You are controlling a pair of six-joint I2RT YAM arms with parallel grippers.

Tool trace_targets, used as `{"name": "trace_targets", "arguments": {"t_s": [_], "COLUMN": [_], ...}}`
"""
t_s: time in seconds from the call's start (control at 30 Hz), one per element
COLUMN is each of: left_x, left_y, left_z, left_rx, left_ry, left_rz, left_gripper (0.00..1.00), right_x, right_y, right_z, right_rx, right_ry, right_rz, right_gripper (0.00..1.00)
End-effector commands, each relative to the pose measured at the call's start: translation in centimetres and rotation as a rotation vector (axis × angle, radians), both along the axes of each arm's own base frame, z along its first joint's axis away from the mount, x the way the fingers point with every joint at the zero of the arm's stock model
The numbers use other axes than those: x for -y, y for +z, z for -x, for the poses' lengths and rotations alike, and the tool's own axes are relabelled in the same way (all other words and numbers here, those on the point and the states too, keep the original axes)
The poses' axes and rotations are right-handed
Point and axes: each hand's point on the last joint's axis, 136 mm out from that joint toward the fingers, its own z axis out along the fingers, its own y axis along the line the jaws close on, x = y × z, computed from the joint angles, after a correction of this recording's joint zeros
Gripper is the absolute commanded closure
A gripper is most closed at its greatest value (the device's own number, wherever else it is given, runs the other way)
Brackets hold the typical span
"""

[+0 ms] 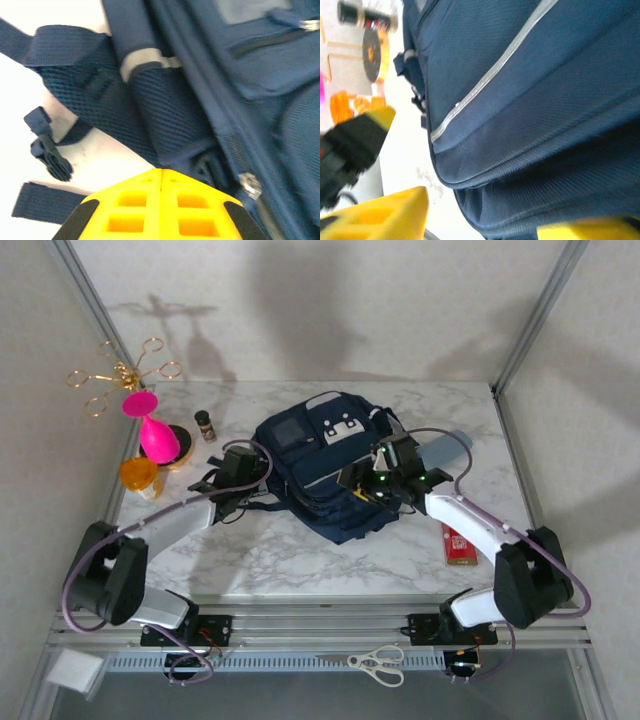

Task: Pack the student bag

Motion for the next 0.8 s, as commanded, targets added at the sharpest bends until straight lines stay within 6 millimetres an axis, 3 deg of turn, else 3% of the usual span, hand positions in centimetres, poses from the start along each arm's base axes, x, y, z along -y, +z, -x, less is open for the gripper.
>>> {"name": "trace_targets", "arguments": {"t_s": [0.0,0.17,0.27,0.4,0.57,0.77], "left_x": [2.5,6.2,8.9,12.2,15.7,17.8], "left_y": [2.9,4.2,4.8,5.3,5.9,6.7], "left_z": [1.4,2.8,3.1,3.2,3.8,4.1], "left_rx": [0.064,0.096,0.116,0.125,0.137,0.158], "left_ry": [-0.101,-0.187,-0.239,-0.302,-0.363,-0.385], "left_rz": [0.058,0.096,0.129,0.14,0.142,0.173], "left_gripper": [0.87,0.8,0.76,0.72,0.65,0.61], "right_x": [4.3,12.1,17.1,22.1,25.6,26.9], "right_y": [1.6,1.1,0.7,-1.5,-3.3,-6.1], "right_z": [-0.4,-2.1,-4.9,-9.3,-14.7,-19.6], "right_rx": [0.089,0.068,0.063,0.009,-0.023,-0.085], "right_ry": [-0.123,-0.339,-0.48,-0.611,-0.729,-0.801], "right_rz": [0.132,0.253,0.343,0.365,0.422,0.464], "right_gripper": [0.27,0.14,0.02,0.01,0.01,0.01]}}
